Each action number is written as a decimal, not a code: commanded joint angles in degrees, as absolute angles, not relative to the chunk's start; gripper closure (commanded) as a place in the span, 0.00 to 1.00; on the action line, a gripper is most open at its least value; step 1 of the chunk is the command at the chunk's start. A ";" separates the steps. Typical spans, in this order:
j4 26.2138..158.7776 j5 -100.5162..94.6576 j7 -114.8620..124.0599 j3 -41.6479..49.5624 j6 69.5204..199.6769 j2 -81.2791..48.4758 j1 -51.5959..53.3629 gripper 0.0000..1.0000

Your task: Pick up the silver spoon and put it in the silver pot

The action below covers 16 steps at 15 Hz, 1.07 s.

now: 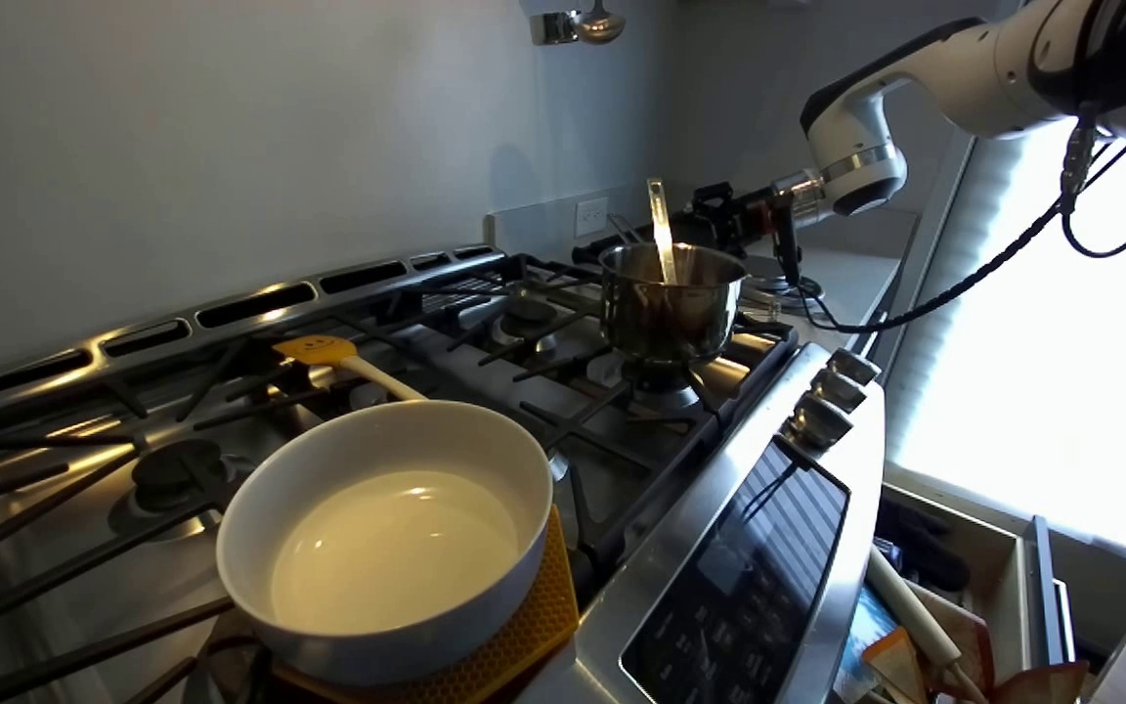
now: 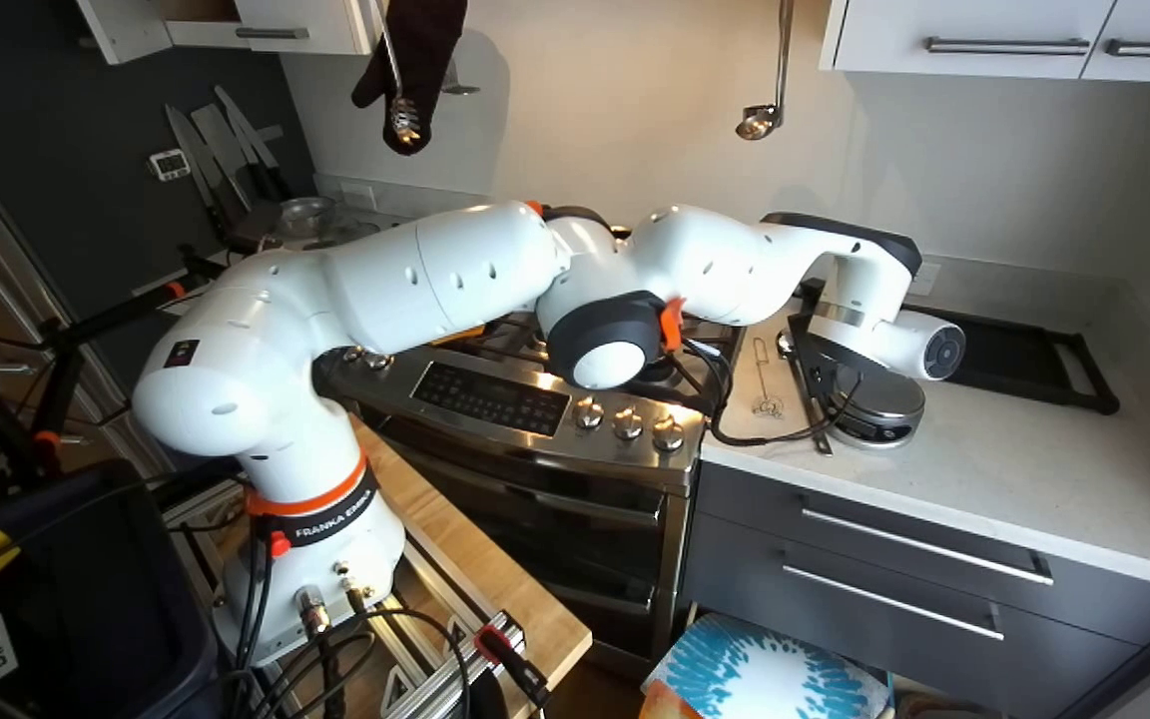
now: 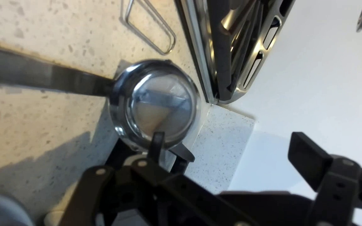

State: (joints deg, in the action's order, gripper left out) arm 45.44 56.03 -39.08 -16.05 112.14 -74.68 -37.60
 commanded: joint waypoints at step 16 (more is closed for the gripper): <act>43.83 54.17 -37.69 -15.08 109.77 -76.45 -35.64 0.29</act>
State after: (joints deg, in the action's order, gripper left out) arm 45.07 53.45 -36.90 -14.61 107.99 -74.93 -36.09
